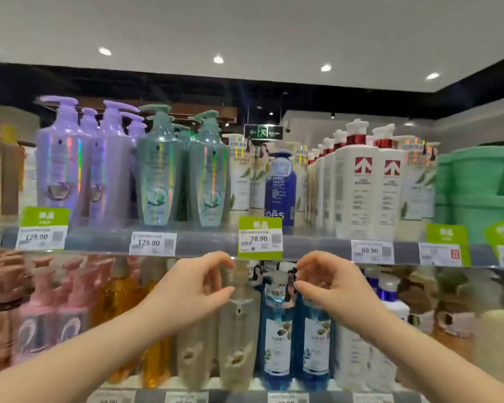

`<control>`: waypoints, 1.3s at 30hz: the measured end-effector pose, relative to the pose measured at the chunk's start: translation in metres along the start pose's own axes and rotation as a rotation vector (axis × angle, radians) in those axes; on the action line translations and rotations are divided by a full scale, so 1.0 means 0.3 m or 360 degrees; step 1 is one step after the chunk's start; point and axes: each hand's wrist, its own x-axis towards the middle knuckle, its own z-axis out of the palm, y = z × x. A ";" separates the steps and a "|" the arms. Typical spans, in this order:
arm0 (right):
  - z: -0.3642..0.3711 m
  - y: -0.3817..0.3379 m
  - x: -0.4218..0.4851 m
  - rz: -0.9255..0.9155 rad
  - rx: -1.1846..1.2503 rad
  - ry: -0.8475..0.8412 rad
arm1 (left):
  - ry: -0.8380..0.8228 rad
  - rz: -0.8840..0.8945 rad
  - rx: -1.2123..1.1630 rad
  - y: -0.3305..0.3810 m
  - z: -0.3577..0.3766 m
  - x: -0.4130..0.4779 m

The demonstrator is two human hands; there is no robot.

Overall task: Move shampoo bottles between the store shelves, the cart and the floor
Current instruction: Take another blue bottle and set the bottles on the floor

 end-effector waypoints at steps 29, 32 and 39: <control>0.053 -0.053 0.757 0.0701 -0.0206 0.0505 | -0.0273 -0.0262 0.0760 -0.041 -0.140 0.253; 0.036 -0.061 0.720 0.0559 0.0017 0.0542 | -0.0281 -0.0266 0.0783 -0.036 -0.141 0.241; -0.108 -0.160 0.577 0.0123 0.0512 0.0555 | -0.0310 -0.0493 0.0088 -0.031 -0.194 0.238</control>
